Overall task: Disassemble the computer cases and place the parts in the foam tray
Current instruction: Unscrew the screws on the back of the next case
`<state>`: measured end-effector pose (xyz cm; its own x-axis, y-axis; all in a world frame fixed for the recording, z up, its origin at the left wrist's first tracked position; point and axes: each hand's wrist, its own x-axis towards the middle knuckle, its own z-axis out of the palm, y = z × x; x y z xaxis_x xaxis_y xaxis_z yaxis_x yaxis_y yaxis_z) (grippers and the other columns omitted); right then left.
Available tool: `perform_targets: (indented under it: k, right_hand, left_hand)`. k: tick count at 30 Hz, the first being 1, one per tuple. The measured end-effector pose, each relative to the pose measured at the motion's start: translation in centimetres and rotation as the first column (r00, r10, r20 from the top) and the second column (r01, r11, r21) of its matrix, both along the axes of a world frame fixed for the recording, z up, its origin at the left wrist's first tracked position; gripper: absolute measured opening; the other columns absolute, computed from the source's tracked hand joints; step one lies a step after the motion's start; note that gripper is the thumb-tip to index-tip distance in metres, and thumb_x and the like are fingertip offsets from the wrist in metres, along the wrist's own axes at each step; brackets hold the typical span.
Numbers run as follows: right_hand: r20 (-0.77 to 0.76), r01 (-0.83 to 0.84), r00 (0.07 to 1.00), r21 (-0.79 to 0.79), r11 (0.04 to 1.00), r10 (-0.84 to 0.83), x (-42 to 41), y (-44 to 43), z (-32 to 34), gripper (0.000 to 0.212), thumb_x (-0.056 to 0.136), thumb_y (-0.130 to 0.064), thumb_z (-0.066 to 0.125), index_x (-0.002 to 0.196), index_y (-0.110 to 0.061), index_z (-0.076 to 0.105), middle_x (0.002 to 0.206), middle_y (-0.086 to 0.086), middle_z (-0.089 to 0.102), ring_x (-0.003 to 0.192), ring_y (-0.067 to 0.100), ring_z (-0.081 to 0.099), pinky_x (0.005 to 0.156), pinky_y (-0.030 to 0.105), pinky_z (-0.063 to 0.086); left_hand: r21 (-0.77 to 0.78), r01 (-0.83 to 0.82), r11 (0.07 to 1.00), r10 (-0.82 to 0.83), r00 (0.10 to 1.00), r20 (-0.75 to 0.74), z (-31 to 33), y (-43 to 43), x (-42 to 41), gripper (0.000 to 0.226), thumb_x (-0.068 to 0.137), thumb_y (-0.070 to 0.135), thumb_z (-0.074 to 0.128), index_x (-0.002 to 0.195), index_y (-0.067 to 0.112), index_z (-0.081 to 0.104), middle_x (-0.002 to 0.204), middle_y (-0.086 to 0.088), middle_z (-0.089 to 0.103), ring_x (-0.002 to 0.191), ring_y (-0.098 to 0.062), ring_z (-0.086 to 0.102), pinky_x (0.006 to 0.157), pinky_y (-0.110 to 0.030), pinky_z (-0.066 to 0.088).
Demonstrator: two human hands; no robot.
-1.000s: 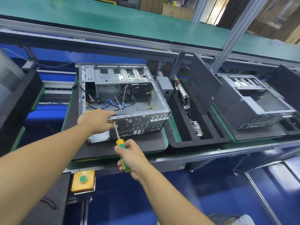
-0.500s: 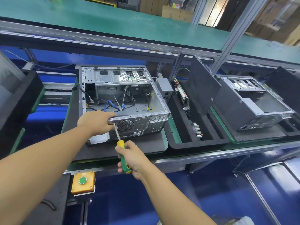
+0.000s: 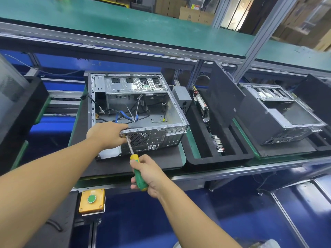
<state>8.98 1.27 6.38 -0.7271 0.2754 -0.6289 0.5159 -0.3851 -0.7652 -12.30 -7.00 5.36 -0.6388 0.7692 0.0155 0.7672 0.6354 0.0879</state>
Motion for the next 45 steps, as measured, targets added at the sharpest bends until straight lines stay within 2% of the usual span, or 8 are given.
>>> perform_targets:
  k: [5,12,21,24,27,35,39,45]
  right_hand:
    - [0.028,-0.109,0.992,-0.287,0.952,0.122,-0.4,0.4,1.5,0.039,0.1,-0.041,0.042,0.097,-0.009,0.063,0.081,0.006,0.064,0.058,0.016,0.055,0.055,0.028,0.048]
    - [-0.021,-0.031,0.999,0.011,0.999,0.031,0.1,0.1,0.1,0.021,0.094,-0.033,0.067,0.093,-0.019,0.052,0.092,0.004,0.055,0.06,0.013,0.064,0.051,0.031,0.056]
    - [0.004,-0.062,0.998,-0.261,0.963,0.065,0.0,0.5,1.4,0.035,0.099,-0.028,0.038,0.097,-0.005,0.065,0.077,0.006,0.061,0.056,0.017,0.049,0.048,0.027,0.042]
    - [-0.039,-0.069,0.997,-0.146,0.987,0.064,0.1,0.4,0.9,0.014,0.099,-0.025,0.055,0.094,-0.013,0.059,0.086,0.006,0.059,0.063,0.017,0.056,0.051,0.029,0.051]
    - [-0.035,-0.037,0.999,-0.039,0.999,0.036,0.4,0.3,0.2,0.018,0.095,-0.027,0.067,0.095,-0.019,0.051,0.094,0.005,0.054,0.063,0.016,0.065,0.05,0.032,0.057]
    - [-0.004,-0.11,0.994,-0.227,0.968,0.112,0.1,0.4,1.4,0.035,0.103,-0.032,0.036,0.101,-0.008,0.062,0.083,0.006,0.064,0.058,0.016,0.052,0.052,0.029,0.046]
    - [-0.06,-0.072,0.996,-0.078,0.994,0.067,0.5,0.3,0.8,0.01,0.101,-0.023,0.056,0.098,-0.013,0.054,0.087,0.006,0.064,0.059,0.015,0.059,0.051,0.029,0.051]
    - [-0.052,-0.026,0.998,-0.076,0.997,0.022,0.3,0.2,0.7,0.018,0.098,-0.03,0.06,0.097,-0.013,0.054,0.084,0.006,0.06,0.053,0.015,0.054,0.044,0.026,0.045]
  left_hand:
    - [-0.025,0.003,1.0,-0.004,1.0,-0.018,-0.1,0.1,-0.1,0.043,0.082,0.08,0.044,0.107,0.046,0.048,0.081,0.009,0.06,0.073,-0.023,0.055,0.053,-0.03,0.032]
    - [-0.025,-0.009,1.0,0.009,1.0,-0.027,-0.1,0.0,-0.1,0.045,0.083,0.079,0.043,0.115,0.049,0.049,0.09,0.007,0.066,0.072,-0.022,0.052,0.054,-0.03,0.034]
    - [-0.026,-0.013,1.0,0.013,1.0,-0.013,0.0,0.1,0.0,0.041,0.083,0.078,0.044,0.109,0.047,0.05,0.077,0.01,0.056,0.071,-0.023,0.054,0.055,-0.031,0.036]
    - [-0.032,-0.008,0.999,0.008,1.0,-0.013,0.0,0.0,0.0,0.043,0.082,0.08,0.044,0.11,0.047,0.05,0.079,0.009,0.057,0.072,-0.024,0.054,0.055,-0.031,0.034]
    - [-0.026,-0.013,1.0,0.013,1.0,0.004,0.0,0.1,-0.1,0.043,0.083,0.078,0.042,0.11,0.045,0.05,0.078,0.009,0.058,0.072,-0.024,0.054,0.058,-0.031,0.037]
    - [-0.031,-0.003,1.0,0.003,1.0,-0.018,0.0,-0.1,0.1,0.045,0.082,0.079,0.042,0.103,0.04,0.049,0.081,0.007,0.062,0.076,-0.025,0.059,0.055,-0.031,0.035]
    - [-0.005,0.011,1.0,-0.011,1.0,0.001,0.1,-0.1,0.2,0.041,0.083,0.077,0.045,0.093,0.037,0.049,0.079,0.011,0.057,0.08,-0.023,0.062,0.056,-0.031,0.037]
    - [0.02,0.024,1.0,-0.024,0.999,0.036,0.7,-0.1,0.5,0.032,0.088,0.067,0.052,0.104,0.04,0.056,0.09,0.012,0.057,0.091,-0.021,0.062,0.06,-0.031,0.04]
